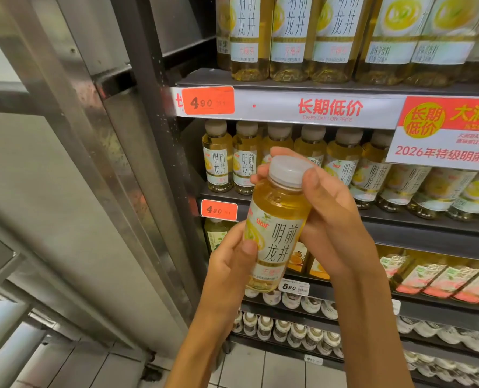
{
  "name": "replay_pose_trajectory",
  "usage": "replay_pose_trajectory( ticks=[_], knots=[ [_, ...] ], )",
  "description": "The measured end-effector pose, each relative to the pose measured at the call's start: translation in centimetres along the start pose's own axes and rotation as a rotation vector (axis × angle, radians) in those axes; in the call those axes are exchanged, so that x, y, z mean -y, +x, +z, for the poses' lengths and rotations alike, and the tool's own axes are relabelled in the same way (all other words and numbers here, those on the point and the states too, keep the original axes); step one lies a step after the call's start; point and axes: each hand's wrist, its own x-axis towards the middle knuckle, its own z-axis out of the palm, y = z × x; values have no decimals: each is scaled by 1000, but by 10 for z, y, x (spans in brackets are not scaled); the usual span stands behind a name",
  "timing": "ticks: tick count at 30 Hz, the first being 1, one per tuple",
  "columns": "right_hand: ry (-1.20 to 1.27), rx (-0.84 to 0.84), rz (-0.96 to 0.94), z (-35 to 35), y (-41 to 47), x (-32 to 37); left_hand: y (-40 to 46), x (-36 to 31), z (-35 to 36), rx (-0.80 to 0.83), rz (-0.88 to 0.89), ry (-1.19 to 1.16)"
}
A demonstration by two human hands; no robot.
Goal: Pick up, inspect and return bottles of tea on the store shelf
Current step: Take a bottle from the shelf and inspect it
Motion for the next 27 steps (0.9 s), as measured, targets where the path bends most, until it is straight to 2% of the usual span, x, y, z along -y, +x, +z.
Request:
replay_pose_trajectory(
  ticks=[5,11,17,22,27],
  knots=[
    [-55,39,-52,4,-3,5,0,4,-2,-22,-30,-5],
    [-56,106,-43,11,-4,8,-1,6,-3,-65,13,-33],
    [-128,73,-21,16,-2,6,-6,10,-4,-89,-89,36],
    [-218,-51,-30,21,-1,1,-10,4,-2,-109,-172,6],
    [-165,-190,38,15,0,0,-10,0,-5,26,-169,103]
  ],
)
